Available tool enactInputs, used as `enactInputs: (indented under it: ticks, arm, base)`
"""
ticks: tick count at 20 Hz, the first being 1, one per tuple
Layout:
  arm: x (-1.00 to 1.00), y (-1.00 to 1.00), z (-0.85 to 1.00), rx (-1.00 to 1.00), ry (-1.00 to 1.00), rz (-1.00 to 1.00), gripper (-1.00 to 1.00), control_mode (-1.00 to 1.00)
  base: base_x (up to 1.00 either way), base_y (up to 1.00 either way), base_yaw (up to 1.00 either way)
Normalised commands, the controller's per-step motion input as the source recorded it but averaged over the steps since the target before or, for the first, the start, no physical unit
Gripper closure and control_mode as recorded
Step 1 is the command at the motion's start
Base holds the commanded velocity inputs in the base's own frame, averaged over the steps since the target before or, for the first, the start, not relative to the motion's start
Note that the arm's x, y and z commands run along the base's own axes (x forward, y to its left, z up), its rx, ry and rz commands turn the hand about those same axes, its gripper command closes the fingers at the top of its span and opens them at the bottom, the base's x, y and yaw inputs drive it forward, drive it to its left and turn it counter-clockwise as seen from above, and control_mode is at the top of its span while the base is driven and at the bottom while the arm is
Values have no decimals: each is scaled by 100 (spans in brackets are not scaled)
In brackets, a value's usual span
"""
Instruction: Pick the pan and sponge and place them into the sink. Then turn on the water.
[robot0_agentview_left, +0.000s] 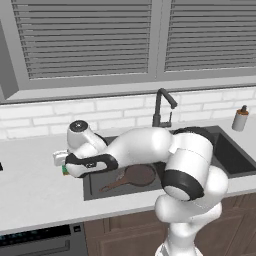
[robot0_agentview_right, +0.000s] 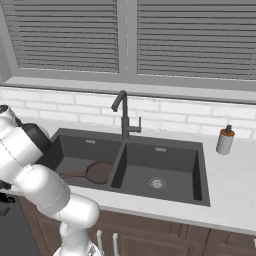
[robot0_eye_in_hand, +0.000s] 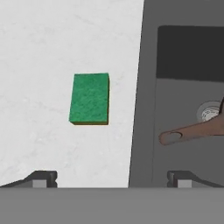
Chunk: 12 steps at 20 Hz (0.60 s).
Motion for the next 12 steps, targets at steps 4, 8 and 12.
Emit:
enactInputs:
  ticks: [4,8,12]
  arm:
    - [25,2,-14,0,-1,3,-100,-100]
    - [23,10,-8,0,0,0,-100,-100]
    - [22,23,-6,-1,0,0,-100,-100]
  base:
    - [0,0,0]
    - [0,0,0]
    - [0,0,0]
